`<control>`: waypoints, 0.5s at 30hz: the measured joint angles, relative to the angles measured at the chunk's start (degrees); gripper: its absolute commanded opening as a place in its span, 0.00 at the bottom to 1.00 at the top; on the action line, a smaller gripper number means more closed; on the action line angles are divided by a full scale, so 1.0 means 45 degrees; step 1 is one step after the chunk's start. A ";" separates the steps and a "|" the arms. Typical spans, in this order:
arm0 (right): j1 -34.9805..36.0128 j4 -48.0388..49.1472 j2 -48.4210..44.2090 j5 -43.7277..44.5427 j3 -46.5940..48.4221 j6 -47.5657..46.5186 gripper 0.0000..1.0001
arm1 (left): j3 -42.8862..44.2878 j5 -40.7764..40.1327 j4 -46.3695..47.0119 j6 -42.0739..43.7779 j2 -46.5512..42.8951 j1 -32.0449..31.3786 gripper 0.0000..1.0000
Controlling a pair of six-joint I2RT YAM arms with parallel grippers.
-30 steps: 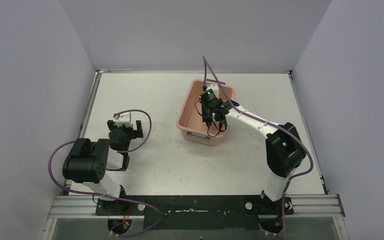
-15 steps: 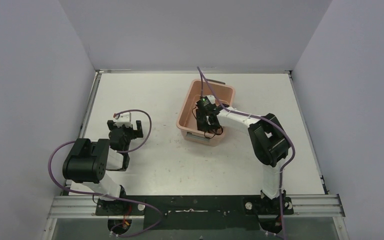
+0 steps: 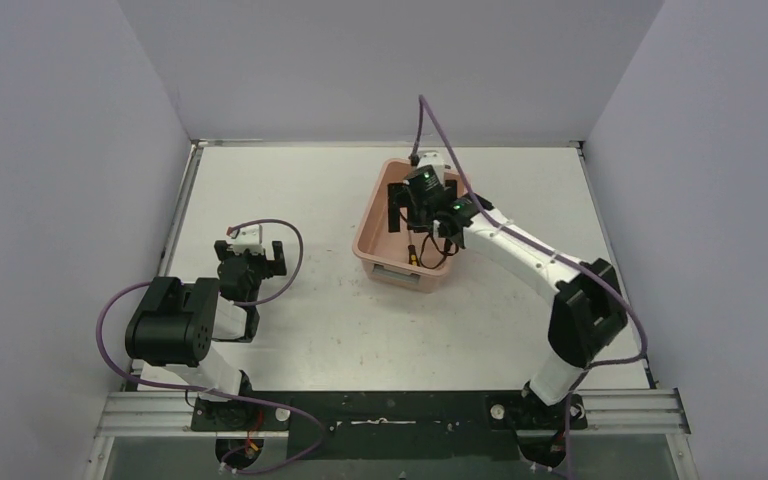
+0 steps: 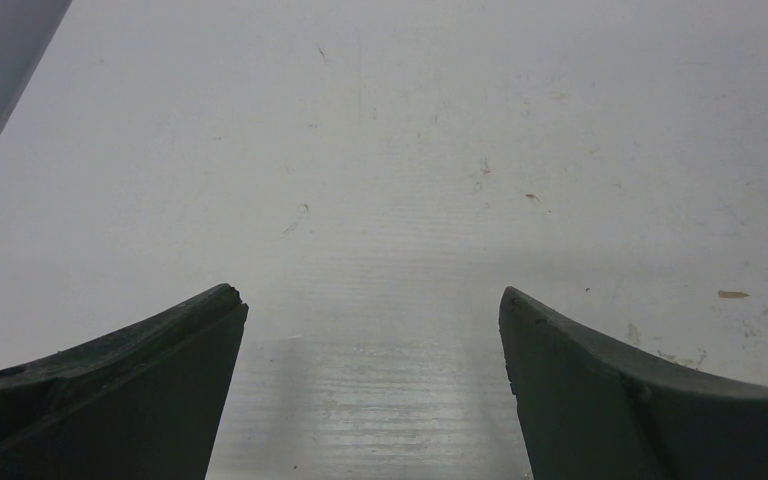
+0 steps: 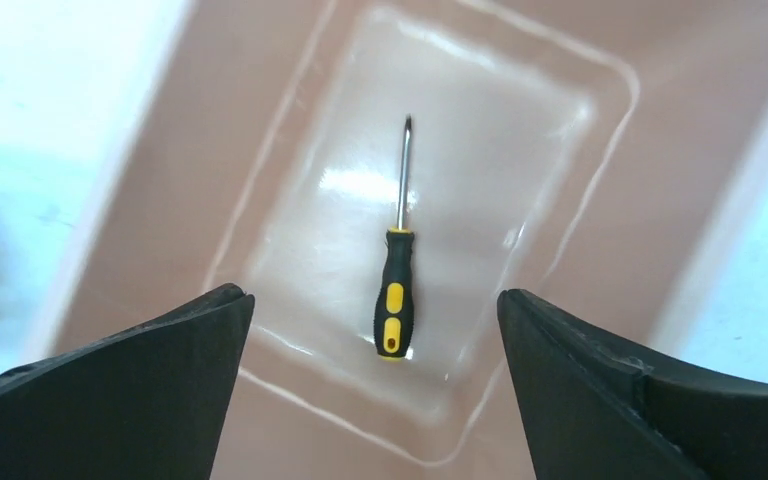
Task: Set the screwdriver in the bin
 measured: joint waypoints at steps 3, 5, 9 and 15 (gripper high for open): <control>0.0049 0.0151 -0.1520 0.0316 0.0024 -0.0301 1.00 | 0.0000 0.0005 0.0000 0.0000 0.0000 0.0000 0.97; 0.0053 0.0471 -0.2453 0.0685 -0.0141 -0.0500 1.00 | 0.0000 0.0000 0.0000 0.0000 0.0000 0.0000 0.97; -0.0461 0.1530 -0.4420 0.1287 -0.1797 -0.0622 1.00 | 0.0000 0.0005 0.0000 0.0000 0.0000 0.0000 0.97; -0.3444 0.3410 -0.6844 0.1598 -0.6028 -0.0359 1.00 | 0.0000 0.0005 0.0000 0.0000 0.0000 0.0000 0.97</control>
